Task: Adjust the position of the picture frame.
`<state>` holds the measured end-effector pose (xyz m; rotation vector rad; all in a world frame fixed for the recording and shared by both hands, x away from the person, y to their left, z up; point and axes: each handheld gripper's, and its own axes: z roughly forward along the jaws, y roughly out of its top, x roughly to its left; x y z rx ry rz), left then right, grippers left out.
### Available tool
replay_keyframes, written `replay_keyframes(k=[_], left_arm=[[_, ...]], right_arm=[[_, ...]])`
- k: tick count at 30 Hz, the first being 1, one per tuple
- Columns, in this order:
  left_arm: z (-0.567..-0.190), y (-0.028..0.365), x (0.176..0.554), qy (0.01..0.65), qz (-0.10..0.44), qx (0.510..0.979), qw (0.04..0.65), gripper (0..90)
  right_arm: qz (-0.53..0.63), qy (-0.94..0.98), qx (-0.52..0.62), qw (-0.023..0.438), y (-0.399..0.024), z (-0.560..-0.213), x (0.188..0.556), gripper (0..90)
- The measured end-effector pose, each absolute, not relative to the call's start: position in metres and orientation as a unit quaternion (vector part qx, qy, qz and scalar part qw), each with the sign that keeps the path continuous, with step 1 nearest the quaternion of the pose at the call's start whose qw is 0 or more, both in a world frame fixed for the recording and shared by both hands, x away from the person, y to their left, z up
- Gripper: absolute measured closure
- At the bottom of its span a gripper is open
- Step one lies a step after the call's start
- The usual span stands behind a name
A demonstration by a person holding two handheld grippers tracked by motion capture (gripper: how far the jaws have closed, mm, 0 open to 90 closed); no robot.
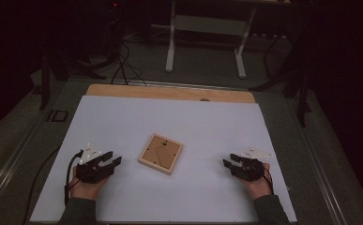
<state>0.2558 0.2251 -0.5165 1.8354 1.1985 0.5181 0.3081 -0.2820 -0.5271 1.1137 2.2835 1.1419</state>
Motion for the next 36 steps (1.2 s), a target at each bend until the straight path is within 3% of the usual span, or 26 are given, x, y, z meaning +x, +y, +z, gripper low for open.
replay_keyframes(k=[21, 36], left_arm=[[-0.515, 0.216, 0.258, 0.458, 0.189, 0.76, 0.422, 60.6], [-0.515, 0.211, 0.261, 0.458, 0.175, 0.757, 0.432, 63.4]], right_arm=[[0.42, 0.81, 0.376, 0.164, -0.28, -0.51, 0.31, 56.0], [0.426, 0.82, 0.35, 0.152, -0.253, -0.503, 0.325, 58.8]])
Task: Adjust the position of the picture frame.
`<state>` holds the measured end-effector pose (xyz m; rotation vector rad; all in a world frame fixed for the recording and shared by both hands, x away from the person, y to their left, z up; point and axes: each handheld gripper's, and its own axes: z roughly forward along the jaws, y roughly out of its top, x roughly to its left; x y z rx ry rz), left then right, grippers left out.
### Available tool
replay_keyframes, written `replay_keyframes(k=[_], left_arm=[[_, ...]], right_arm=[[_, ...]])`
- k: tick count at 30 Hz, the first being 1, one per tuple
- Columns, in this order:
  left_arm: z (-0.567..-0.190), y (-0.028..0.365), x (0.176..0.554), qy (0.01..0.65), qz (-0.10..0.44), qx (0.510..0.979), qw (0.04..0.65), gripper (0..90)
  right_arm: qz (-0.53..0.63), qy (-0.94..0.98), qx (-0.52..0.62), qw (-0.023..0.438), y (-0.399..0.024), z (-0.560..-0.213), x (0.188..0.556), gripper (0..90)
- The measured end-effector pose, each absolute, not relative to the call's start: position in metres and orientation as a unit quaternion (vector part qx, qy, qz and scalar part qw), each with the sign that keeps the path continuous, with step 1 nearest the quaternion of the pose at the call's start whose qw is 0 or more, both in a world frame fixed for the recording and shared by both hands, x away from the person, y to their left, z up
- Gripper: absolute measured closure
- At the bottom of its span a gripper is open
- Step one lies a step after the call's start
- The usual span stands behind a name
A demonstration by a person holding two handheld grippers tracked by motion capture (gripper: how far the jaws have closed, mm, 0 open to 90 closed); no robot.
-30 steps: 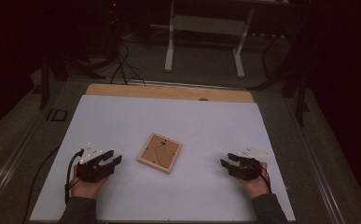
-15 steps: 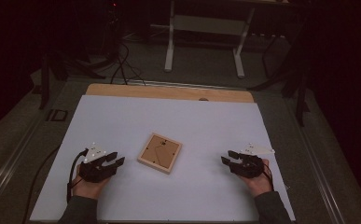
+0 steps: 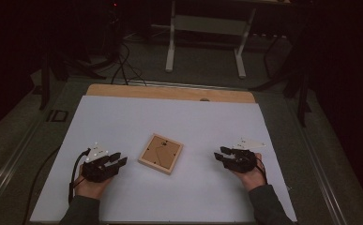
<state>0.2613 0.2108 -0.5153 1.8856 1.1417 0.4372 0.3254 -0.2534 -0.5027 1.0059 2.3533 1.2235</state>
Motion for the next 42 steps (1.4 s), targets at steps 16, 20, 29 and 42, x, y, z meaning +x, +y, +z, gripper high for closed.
replay_keyframes(k=[16, 20, 29, 42], left_arm=[[-0.517, 0.195, 0.262, 0.439, 0.17, 0.772, 0.426, 70.9], [-0.516, 0.19, 0.263, 0.432, 0.169, 0.776, 0.428, 76.5], [-0.518, 0.179, 0.265, 0.426, 0.172, 0.783, 0.42, 89.2], [-0.522, 0.172, 0.266, 0.42, 0.17, 0.791, 0.411, 90.0]], right_arm=[[0.432, 0.826, 0.334, 0.142, -0.218, -0.5, 0.342, 62.9], [0.437, 0.824, 0.333, 0.139, -0.212, -0.5, 0.346, 66.3], [0.439, 0.822, 0.333, 0.145, -0.201, -0.497, 0.354, 75.4], [0.439, 0.819, 0.34, 0.146, -0.187, -0.501, 0.365, 89.6]])
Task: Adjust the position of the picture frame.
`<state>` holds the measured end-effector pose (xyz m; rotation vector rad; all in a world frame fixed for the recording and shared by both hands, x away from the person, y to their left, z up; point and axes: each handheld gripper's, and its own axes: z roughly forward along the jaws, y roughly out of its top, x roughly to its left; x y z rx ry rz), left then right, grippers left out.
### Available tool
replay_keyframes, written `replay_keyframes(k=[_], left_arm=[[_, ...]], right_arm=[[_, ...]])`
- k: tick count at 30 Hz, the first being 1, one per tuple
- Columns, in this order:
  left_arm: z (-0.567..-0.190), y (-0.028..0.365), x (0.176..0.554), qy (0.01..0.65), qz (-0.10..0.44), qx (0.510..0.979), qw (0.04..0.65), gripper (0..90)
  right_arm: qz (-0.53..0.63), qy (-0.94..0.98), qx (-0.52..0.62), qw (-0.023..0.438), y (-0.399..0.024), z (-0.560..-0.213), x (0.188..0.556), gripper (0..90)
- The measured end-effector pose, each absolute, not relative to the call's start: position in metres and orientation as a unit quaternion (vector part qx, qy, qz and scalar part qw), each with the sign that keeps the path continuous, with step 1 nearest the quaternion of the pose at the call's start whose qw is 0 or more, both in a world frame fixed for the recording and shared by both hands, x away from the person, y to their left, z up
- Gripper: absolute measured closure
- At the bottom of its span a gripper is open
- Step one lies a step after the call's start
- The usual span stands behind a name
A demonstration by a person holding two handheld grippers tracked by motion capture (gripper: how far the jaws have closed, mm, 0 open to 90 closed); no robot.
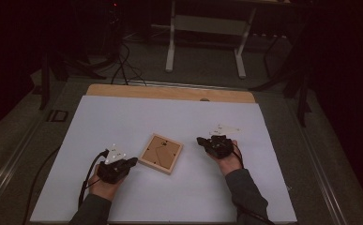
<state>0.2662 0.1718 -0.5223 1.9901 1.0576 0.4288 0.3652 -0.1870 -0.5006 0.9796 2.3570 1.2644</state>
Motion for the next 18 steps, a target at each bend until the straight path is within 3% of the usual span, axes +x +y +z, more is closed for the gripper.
replay_keyframes(k=[18], left_arm=[[-0.529, 0.163, 0.267, 0.411, 0.174, 0.797, 0.406, 90.0]], right_arm=[[0.434, 0.824, 0.34, 0.129, -0.163, -0.508, 0.381, 89.6]])
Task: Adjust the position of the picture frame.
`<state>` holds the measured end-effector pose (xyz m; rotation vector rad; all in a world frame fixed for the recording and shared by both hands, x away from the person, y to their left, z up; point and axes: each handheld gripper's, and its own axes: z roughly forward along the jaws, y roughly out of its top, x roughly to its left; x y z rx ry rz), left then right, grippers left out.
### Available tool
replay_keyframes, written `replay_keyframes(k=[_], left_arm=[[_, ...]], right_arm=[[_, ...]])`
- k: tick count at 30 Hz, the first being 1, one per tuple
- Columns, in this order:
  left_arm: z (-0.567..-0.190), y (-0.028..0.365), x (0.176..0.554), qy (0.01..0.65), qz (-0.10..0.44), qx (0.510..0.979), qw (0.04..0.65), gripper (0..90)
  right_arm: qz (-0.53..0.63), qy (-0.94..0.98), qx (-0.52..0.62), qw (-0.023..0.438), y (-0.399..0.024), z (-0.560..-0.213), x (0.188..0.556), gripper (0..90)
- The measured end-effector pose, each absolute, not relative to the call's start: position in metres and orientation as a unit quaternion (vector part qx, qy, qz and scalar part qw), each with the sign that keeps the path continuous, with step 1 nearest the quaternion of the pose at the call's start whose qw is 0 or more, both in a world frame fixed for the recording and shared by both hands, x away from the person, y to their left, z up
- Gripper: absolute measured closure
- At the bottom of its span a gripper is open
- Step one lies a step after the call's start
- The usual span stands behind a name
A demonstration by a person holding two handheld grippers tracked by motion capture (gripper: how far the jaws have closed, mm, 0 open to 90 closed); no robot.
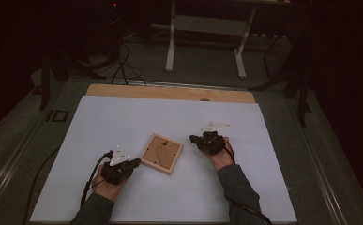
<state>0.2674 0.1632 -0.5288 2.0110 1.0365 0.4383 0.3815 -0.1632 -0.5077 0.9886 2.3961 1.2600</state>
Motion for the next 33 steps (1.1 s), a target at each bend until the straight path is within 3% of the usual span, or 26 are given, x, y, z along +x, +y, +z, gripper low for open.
replay_keyframes(k=[21, 33], left_arm=[[-0.536, 0.161, 0.271, 0.407, 0.168, 0.808, 0.392, 90.0], [-0.539, 0.157, 0.272, 0.405, 0.167, 0.817, 0.374, 90.0]], right_arm=[[0.412, 0.836, 0.346, 0.106, -0.126, -0.523, 0.394, 89.6], [0.404, 0.837, 0.354, 0.099, -0.126, -0.527, 0.398, 89.7]])
